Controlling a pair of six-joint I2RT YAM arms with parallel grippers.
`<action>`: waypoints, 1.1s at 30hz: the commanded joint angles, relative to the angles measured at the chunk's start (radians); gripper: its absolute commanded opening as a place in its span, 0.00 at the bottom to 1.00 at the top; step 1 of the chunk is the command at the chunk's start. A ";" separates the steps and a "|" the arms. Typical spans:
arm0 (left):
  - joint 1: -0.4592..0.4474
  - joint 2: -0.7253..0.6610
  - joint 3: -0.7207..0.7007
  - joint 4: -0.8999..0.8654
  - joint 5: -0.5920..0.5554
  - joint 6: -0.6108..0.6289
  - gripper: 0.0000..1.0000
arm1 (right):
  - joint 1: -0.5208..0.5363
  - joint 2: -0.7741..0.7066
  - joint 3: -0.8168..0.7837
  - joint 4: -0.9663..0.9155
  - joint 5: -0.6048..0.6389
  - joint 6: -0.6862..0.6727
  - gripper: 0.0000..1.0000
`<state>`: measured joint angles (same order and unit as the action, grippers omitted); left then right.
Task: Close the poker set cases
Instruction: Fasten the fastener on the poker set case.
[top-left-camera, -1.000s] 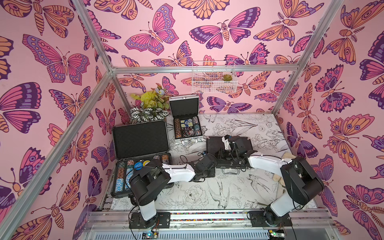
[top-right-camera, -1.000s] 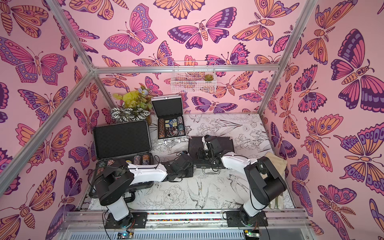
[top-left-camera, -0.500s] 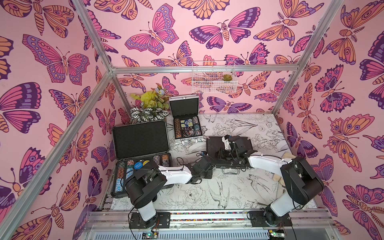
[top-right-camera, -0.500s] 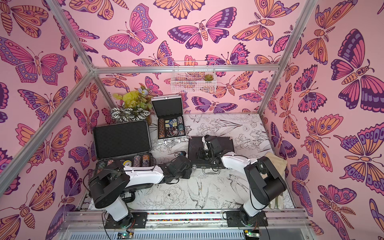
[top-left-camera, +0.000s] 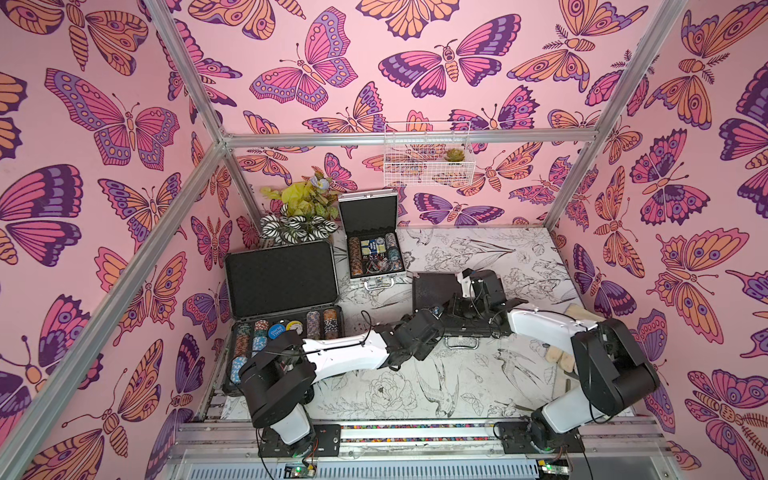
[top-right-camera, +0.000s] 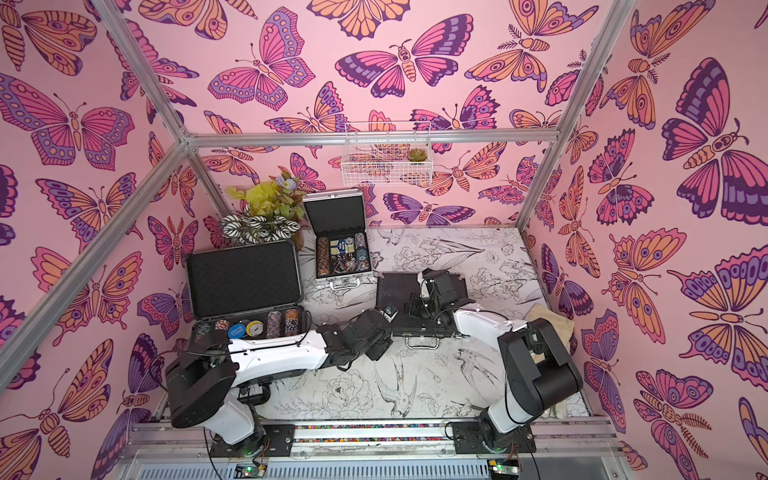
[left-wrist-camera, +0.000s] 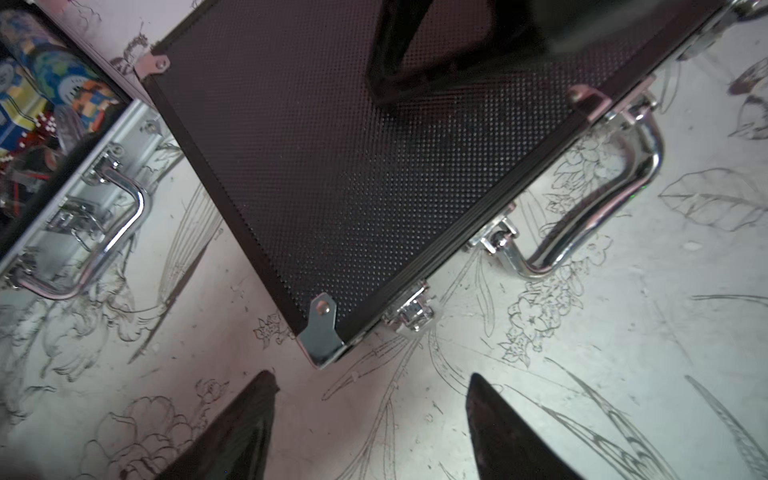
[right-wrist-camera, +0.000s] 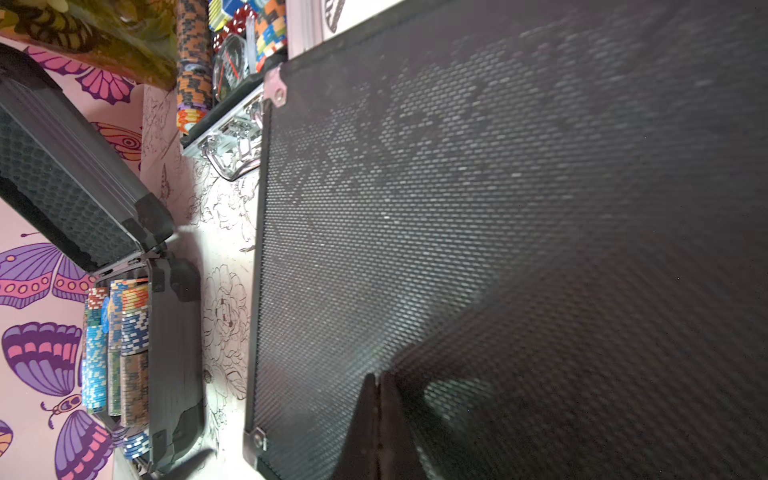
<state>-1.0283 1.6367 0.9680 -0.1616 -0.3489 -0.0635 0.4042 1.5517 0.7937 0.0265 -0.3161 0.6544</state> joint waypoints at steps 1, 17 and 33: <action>-0.003 0.029 0.015 -0.058 -0.070 0.228 0.79 | -0.034 -0.032 -0.039 -0.103 0.008 -0.025 0.06; -0.004 0.142 0.098 -0.071 0.022 0.594 0.83 | -0.173 -0.085 -0.070 -0.131 -0.042 -0.044 0.05; 0.009 0.235 0.122 -0.026 -0.027 0.649 0.82 | -0.188 -0.078 -0.057 -0.145 -0.047 -0.058 0.05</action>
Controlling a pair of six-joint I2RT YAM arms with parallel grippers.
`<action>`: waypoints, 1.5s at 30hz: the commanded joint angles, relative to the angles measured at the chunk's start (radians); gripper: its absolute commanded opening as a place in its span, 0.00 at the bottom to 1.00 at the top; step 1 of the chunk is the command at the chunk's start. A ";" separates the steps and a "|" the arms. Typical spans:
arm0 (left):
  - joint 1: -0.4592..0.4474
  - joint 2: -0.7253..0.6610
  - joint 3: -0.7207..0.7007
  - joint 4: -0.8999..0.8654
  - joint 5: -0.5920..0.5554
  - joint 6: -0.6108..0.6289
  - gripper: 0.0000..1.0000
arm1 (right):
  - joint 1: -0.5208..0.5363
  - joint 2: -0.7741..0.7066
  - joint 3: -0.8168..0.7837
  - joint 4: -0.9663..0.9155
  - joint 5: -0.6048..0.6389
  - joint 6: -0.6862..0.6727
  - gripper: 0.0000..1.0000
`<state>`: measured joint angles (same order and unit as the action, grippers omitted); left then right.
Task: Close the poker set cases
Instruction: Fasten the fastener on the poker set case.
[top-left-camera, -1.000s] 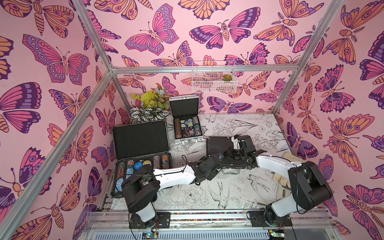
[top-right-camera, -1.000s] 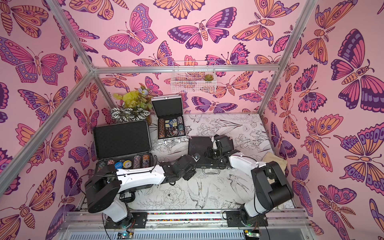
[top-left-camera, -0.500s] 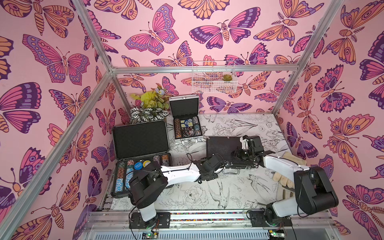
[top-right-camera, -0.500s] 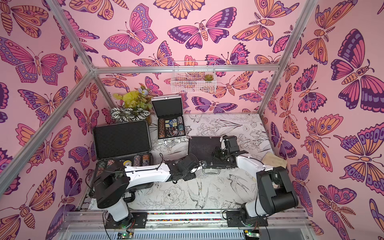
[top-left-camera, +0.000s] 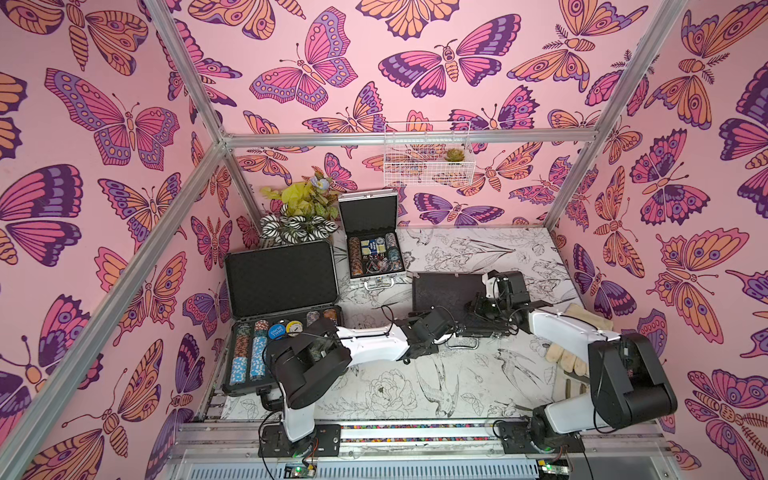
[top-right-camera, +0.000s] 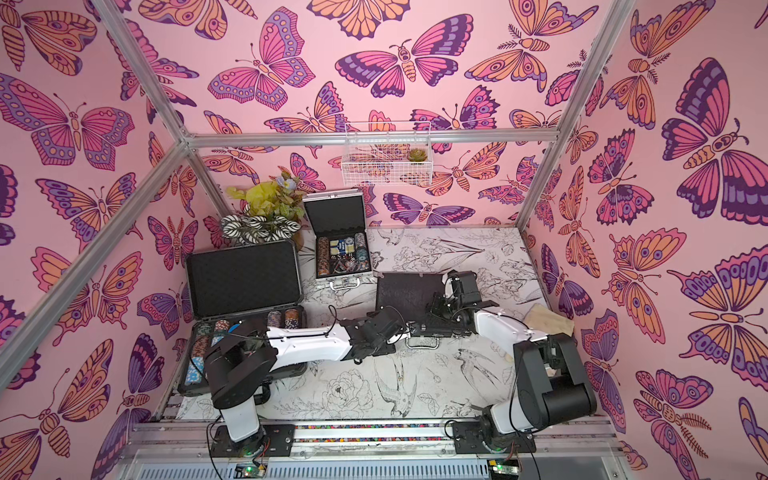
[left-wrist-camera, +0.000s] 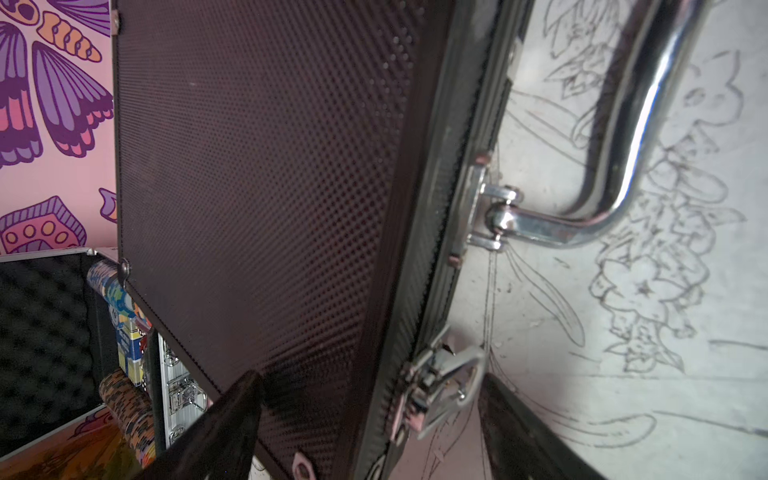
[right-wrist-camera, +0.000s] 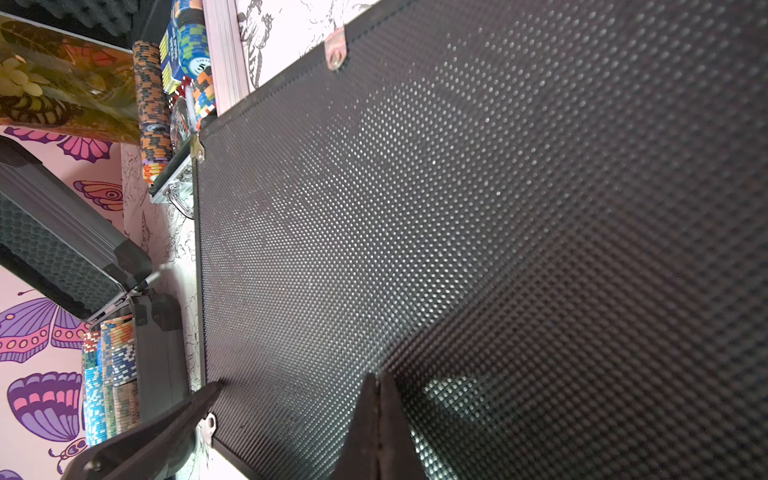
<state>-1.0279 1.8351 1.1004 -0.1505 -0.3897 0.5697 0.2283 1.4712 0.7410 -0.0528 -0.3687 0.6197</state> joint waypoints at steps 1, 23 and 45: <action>0.008 0.038 -0.013 -0.036 0.014 0.018 0.82 | -0.012 0.003 -0.003 -0.067 0.007 -0.024 0.05; 0.009 0.051 -0.047 -0.056 -0.035 0.068 0.83 | -0.012 0.005 0.028 -0.095 0.017 -0.031 0.06; -0.003 0.120 -0.056 0.014 -0.135 0.003 0.78 | -0.012 0.006 0.056 -0.131 0.011 -0.046 0.06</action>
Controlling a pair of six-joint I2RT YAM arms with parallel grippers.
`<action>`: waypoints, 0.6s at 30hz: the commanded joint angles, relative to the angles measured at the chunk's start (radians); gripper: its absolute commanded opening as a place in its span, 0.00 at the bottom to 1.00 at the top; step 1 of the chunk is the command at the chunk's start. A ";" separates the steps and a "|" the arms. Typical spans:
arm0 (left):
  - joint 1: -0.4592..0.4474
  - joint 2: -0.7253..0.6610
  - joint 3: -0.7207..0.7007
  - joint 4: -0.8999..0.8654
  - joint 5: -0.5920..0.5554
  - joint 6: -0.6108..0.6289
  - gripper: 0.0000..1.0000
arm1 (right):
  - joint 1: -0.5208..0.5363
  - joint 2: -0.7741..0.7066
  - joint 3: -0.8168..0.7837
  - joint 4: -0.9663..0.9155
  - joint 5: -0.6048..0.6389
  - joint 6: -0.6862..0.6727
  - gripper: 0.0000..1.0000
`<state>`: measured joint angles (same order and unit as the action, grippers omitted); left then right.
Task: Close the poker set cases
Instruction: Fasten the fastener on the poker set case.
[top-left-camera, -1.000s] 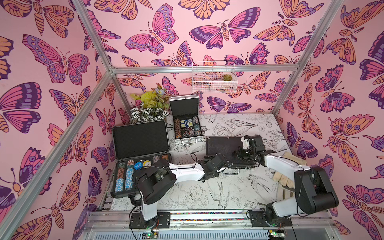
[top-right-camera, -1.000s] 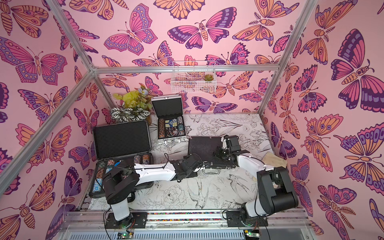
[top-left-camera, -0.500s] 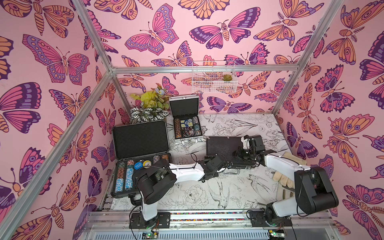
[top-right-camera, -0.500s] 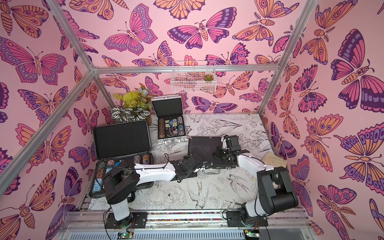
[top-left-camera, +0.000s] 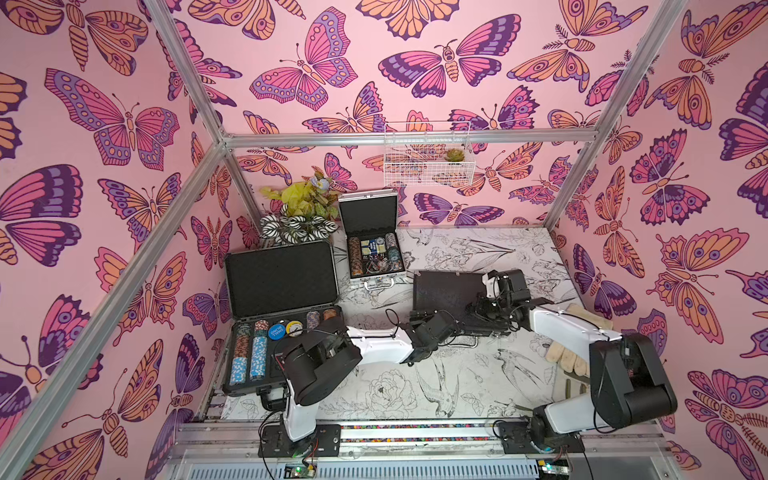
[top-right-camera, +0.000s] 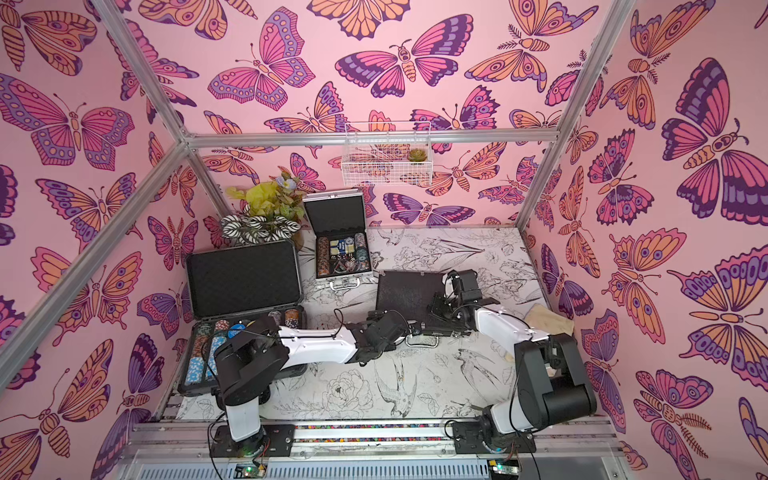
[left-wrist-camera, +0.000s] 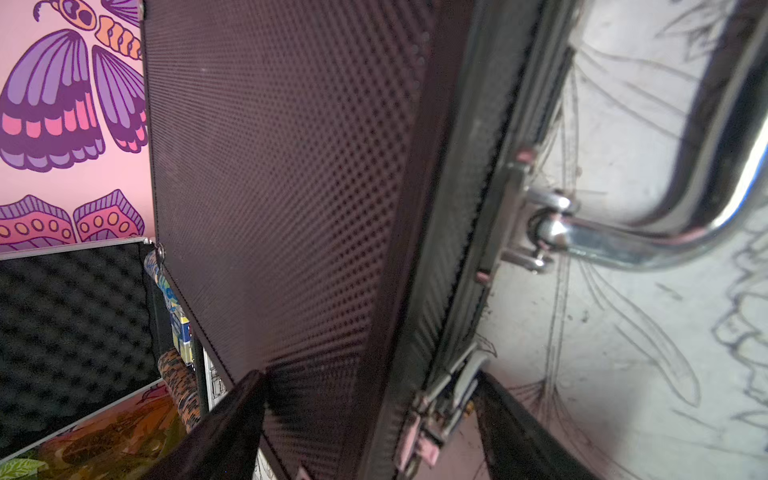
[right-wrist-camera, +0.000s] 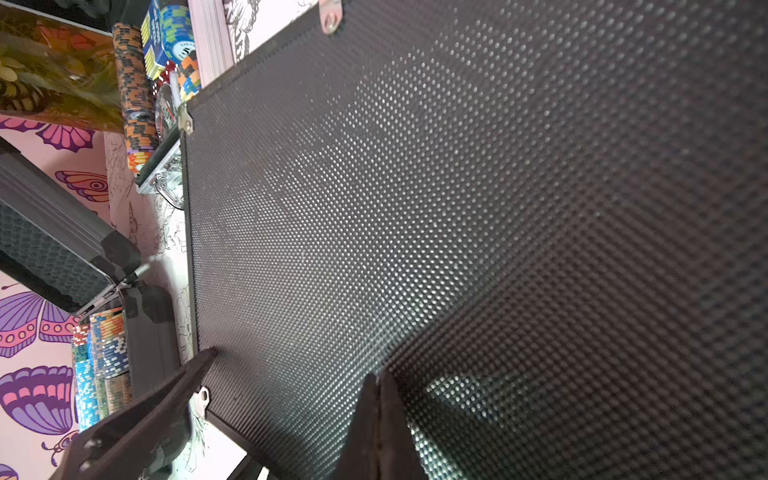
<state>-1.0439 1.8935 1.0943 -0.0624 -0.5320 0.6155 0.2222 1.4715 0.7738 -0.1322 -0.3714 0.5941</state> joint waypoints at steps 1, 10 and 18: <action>0.011 0.058 -0.051 -0.074 0.009 -0.047 0.78 | -0.006 0.006 0.026 -0.052 0.013 -0.020 0.06; 0.004 -0.072 -0.047 -0.077 0.118 -0.164 0.78 | -0.005 0.006 0.049 -0.071 0.012 -0.022 0.06; 0.013 -0.183 -0.023 -0.096 0.248 -0.275 0.79 | -0.006 -0.012 0.059 -0.087 0.014 -0.022 0.06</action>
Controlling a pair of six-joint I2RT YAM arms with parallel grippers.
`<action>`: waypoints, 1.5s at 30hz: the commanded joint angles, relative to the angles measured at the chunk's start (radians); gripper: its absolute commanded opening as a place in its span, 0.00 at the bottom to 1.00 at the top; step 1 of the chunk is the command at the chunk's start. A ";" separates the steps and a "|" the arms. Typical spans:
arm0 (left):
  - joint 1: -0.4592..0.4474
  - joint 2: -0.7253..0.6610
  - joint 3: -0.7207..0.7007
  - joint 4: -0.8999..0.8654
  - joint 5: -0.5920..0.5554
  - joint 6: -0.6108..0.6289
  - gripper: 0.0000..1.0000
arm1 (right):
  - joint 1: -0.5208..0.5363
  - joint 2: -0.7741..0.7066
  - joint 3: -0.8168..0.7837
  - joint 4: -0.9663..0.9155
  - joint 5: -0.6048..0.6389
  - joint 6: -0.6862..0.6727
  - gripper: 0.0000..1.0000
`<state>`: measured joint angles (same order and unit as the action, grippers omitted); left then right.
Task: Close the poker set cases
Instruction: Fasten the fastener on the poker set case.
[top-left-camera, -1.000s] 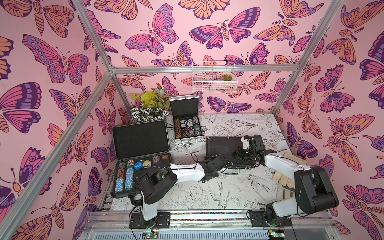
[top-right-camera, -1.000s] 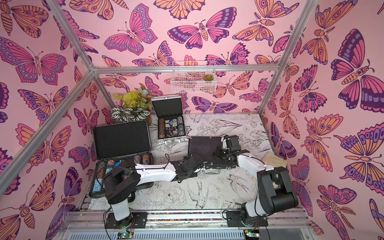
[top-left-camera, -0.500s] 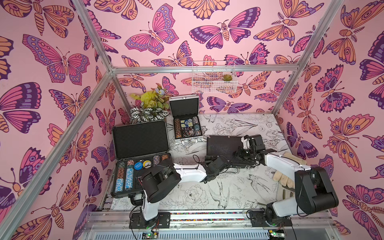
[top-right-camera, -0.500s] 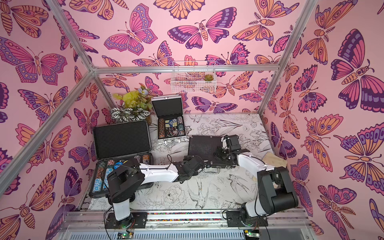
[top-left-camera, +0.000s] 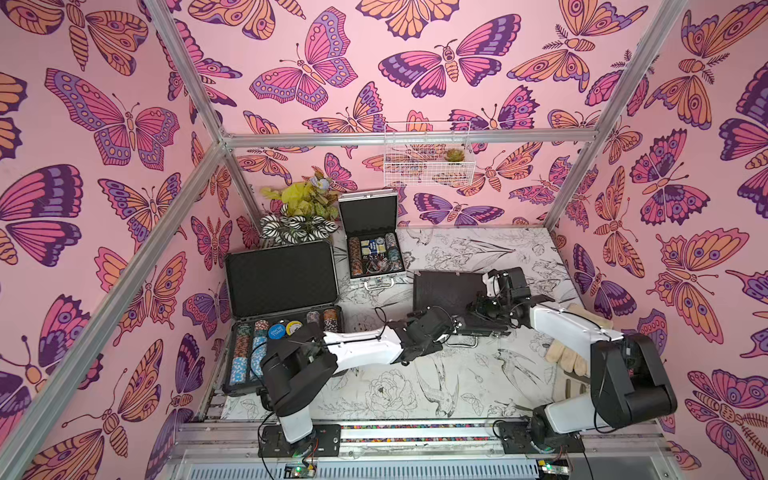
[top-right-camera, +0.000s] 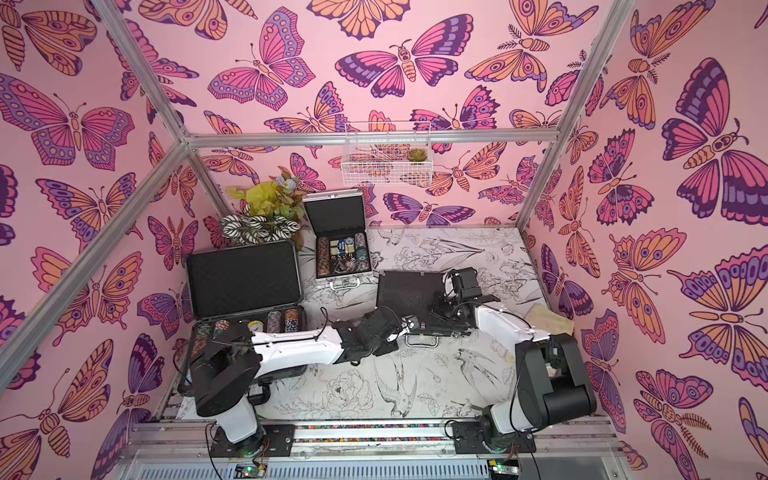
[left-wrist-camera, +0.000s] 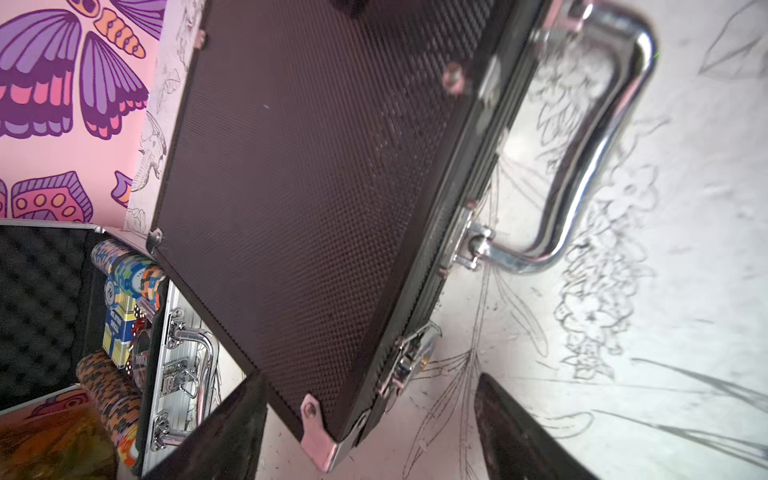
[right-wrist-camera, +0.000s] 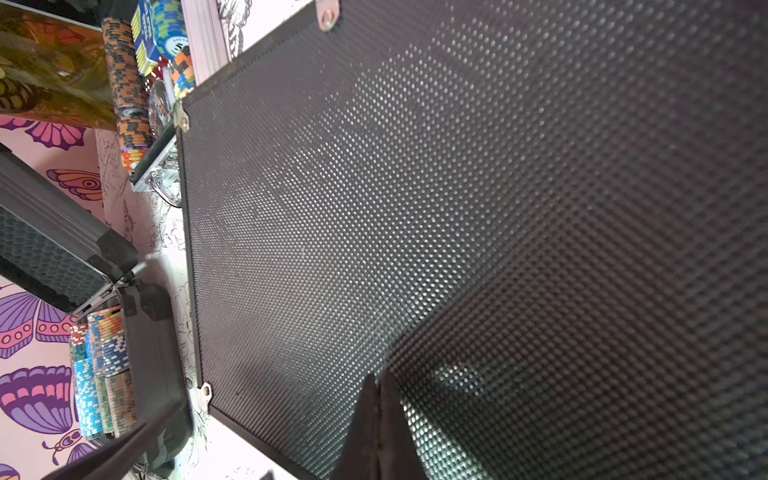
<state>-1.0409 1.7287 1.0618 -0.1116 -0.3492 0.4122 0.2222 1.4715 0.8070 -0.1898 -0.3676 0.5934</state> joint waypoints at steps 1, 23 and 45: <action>0.012 -0.012 0.018 -0.058 0.062 -0.084 0.79 | -0.006 -0.014 0.025 -0.031 0.009 -0.022 0.06; 0.124 0.022 0.080 -0.094 -0.016 -0.499 0.58 | -0.006 -0.101 -0.038 -0.086 0.053 -0.023 0.07; 0.222 0.069 0.071 0.045 0.271 -0.526 0.48 | -0.052 -0.274 -0.055 -0.269 0.151 -0.014 0.07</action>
<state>-0.8192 1.7649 1.1374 -0.0822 -0.1028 -0.1352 0.1825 1.2404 0.7559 -0.3840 -0.2447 0.5793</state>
